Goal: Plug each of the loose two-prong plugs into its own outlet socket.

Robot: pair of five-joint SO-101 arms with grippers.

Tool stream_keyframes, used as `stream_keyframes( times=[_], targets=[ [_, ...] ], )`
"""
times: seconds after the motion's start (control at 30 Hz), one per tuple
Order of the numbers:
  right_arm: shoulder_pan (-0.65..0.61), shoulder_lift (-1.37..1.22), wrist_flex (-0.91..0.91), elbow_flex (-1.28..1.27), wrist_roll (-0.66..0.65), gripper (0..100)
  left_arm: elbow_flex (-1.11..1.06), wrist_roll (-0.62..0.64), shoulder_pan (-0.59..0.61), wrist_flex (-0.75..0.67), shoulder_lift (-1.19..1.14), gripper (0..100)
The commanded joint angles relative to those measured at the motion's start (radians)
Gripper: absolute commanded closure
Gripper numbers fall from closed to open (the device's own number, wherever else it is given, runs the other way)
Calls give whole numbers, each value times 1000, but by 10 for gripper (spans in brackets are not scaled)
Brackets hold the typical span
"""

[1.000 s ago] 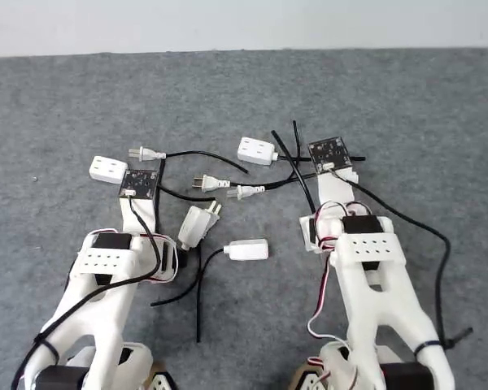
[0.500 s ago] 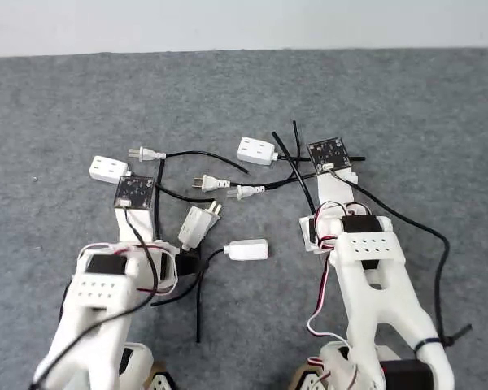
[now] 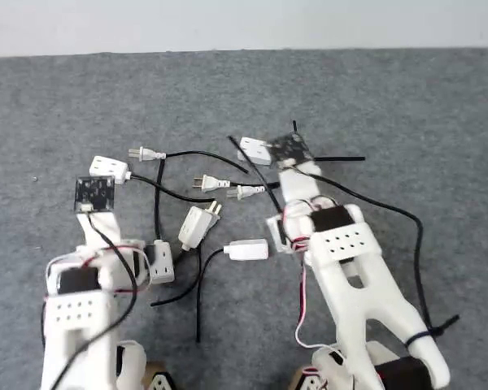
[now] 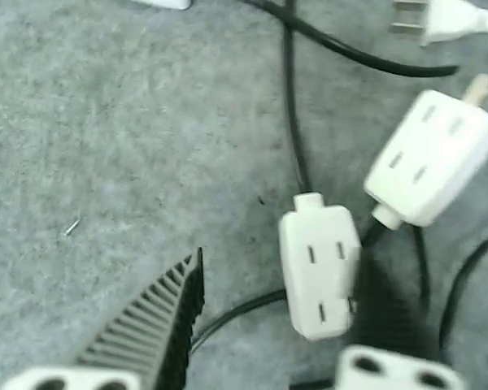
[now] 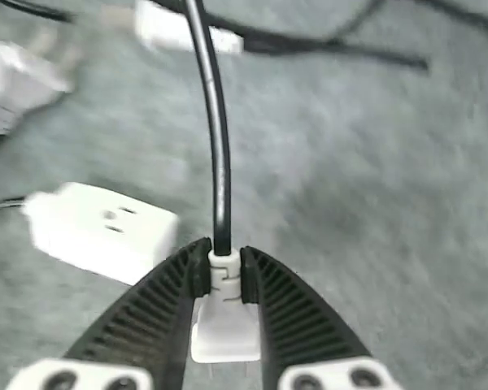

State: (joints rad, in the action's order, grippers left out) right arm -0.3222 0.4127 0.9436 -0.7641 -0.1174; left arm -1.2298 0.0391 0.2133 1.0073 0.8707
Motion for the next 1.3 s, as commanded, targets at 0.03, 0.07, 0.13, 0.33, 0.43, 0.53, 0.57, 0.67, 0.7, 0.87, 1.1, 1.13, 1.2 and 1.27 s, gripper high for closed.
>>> stream_keyframes(
  times=[0.03, 0.07, 0.13, 0.33, 0.43, 0.53, 0.57, 0.67, 0.7, 0.87, 1.1, 1.13, 1.2, 1.27],
  targets=[
    [-88, 12, 35, 144, 12, 991, 193, -78, 46, -54, -308, 991],
    [-113, 12, 44, 167, 12, 991, 239, -81, 60, -38, -384, 985],
    [-177, 12, 65, 218, 20, 991, 328, -83, 75, -6, -528, 988],
    [-403, 10, 94, 354, 95, 991, 484, -235, 75, 69, -786, 988],
    [-492, 2, 79, 356, 97, 991, 469, -307, 69, 78, -763, 988],
    [-526, 1, 70, 333, 98, 991, 397, -373, 41, 74, -683, 988],
    [-527, 4, 58, 316, 98, 991, 366, -400, 29, 72, -644, 988],
    [-527, 7, 18, 264, 98, 991, 257, -462, -8, 66, -500, 988],
    [-527, 7, 8, 252, 98, 991, 216, -480, -23, 54, -446, 988],
    [-529, 5, -5, 230, 98, 991, 41, -512, -97, 48, -164, 987],
    [-529, -1, -8, 229, 98, 991, -107, -531, -170, 91, 127, 986],
    [-529, -1, -18, 227, 98, 991, -119, -539, -176, 98, 160, 986],
    [-522, -1, -33, 219, 100, 991, -140, -534, -175, 97, 221, 986],
    [-518, -1, -73, 198, 141, 991, -154, -505, -163, 94, 279, 986]
  ],
)
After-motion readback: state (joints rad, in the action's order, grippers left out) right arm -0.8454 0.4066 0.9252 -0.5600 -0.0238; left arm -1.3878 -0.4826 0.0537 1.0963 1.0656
